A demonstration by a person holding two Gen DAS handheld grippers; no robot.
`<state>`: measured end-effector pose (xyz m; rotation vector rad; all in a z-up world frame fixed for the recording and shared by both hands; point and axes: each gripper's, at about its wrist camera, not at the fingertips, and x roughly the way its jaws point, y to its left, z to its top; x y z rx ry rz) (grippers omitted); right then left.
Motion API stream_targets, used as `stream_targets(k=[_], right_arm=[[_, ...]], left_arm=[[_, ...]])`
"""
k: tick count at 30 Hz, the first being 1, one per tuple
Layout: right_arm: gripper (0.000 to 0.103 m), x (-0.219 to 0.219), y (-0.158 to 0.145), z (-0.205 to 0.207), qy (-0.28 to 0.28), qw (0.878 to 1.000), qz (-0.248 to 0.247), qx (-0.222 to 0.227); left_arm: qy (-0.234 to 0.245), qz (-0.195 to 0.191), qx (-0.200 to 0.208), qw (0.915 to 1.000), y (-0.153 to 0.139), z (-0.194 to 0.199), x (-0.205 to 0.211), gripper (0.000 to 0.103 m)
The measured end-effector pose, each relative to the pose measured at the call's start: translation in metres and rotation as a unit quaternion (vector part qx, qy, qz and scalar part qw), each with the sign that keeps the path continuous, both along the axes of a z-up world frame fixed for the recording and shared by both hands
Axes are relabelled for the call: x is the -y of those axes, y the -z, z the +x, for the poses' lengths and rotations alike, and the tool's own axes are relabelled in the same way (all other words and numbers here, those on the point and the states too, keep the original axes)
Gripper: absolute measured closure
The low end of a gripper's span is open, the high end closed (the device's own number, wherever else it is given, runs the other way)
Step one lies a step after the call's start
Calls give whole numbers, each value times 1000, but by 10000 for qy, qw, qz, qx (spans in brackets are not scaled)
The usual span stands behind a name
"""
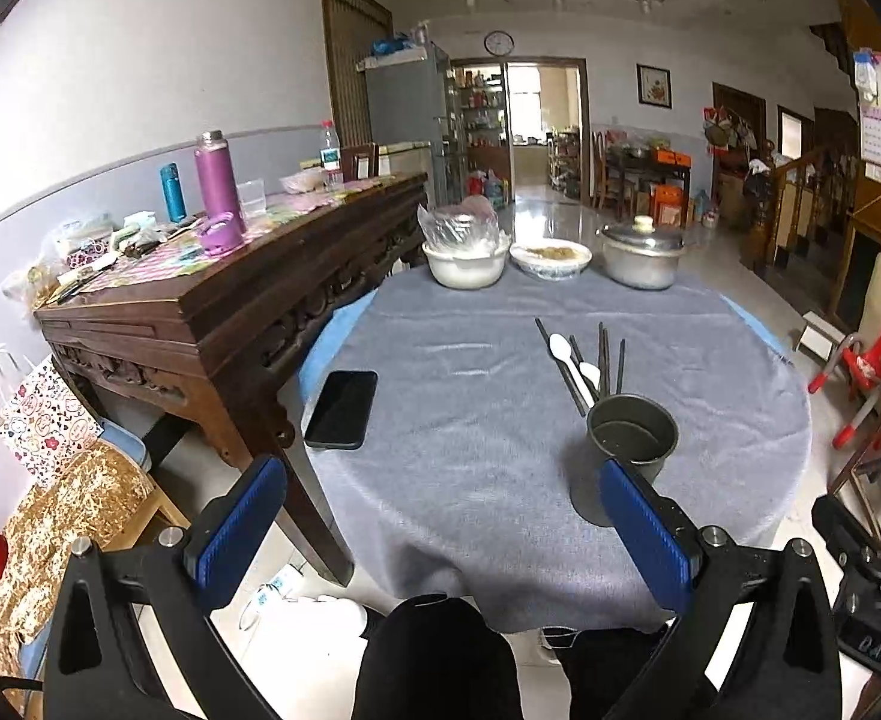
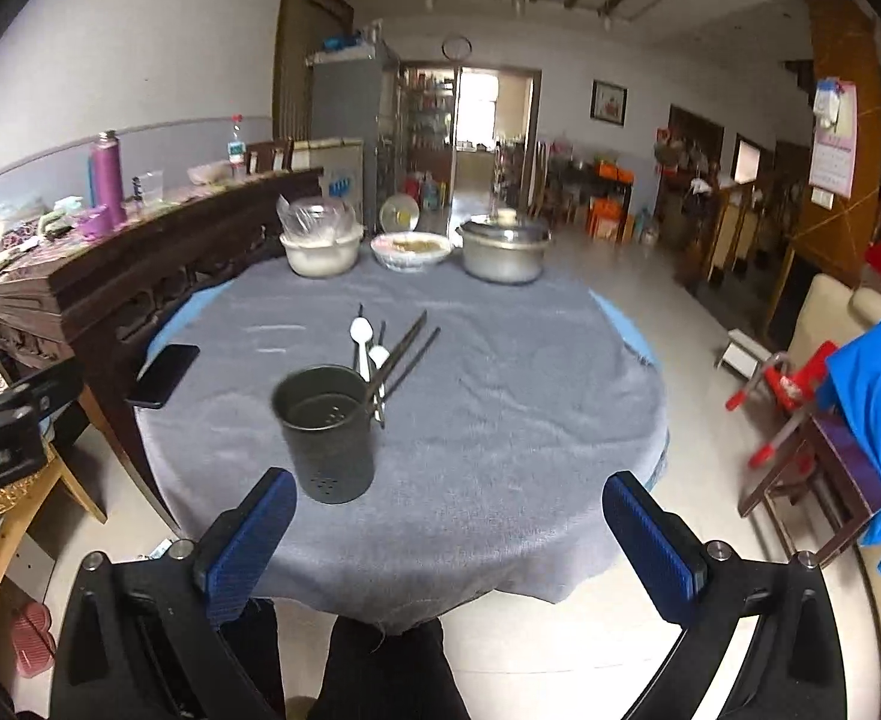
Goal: Organize utensils
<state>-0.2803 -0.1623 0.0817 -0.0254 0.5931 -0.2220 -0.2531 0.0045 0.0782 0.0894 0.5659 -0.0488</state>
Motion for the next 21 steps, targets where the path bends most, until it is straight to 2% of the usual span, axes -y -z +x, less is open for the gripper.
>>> stream_targets(k=[12,21], right_arm=[[0,-6,-24,-37,139,9994,-117,285],[0,-6,-19,-32,295,9991,-83,298]], left_arm=[[138,59,493,9987,-16,-46,-1,0],[243,102,520,9983,-8,-54,-3,0]])
